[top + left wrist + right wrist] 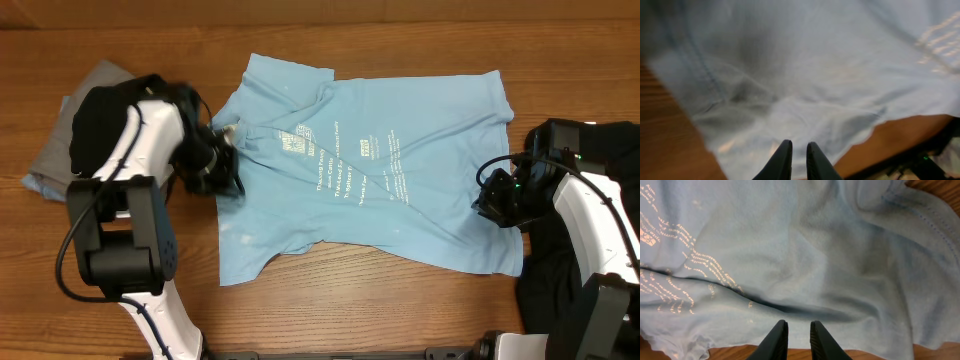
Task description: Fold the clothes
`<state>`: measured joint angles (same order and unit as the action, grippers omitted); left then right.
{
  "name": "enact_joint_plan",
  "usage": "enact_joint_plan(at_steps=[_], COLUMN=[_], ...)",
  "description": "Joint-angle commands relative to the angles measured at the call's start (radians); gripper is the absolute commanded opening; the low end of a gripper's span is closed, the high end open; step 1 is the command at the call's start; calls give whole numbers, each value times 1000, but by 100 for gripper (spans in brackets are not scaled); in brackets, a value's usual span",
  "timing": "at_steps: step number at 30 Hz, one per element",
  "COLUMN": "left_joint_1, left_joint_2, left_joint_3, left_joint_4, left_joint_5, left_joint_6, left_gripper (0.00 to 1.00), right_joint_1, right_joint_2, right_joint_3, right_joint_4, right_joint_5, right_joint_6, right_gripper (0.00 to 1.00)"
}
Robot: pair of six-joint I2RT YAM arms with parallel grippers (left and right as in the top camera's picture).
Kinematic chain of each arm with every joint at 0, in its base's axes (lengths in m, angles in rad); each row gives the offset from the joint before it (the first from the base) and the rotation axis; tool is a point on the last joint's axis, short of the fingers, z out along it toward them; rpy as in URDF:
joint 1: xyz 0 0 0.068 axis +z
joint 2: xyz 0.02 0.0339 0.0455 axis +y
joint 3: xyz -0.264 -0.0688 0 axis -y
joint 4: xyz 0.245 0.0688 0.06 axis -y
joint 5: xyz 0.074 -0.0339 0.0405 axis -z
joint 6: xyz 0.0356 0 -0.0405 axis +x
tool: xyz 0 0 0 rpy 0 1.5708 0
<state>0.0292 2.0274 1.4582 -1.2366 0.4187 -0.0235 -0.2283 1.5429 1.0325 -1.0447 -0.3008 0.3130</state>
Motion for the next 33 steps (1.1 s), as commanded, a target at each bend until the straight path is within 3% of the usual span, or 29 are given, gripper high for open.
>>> enact_joint_plan(at_steps=[1, 3, 9, 14, 21, 28, 33], left_joint_1=[-19, -24, -19, 87, 235, 205, 183], left_joint_2=[6, 6, 6, 5, 5, -3, -112], left_joint_3=[-161, -248, -406, -380, -218, -41, 46], left_joint_4=[79, 142, 288, 292, 262, 132, 37], left_joint_5=[-26, -32, -218, -461, -421, -416, -293], left_joint_6=[-38, -71, -228, -306, -192, -88, -23], left_gripper=[13, 4, 4, 4, 4, 4, 8], right_joint_1=[0, 0, 0, 0, 0, 54, 53], right_joint_2=[-23, -23, -23, -23, -23, -22, -21], right_joint_3=[16, 16, 16, 16, 10, -147, -309], right_joint_4=[-1, -1, 3, -2, -13, 54, 228], right_joint_5=[-5, 2, 23, 38, 37, 39, 38], right_joint_6=[-7, -7, -7, -7, -7, 47, 133], right_gripper=[19, 19, 19, 20, 20, 28, 20])
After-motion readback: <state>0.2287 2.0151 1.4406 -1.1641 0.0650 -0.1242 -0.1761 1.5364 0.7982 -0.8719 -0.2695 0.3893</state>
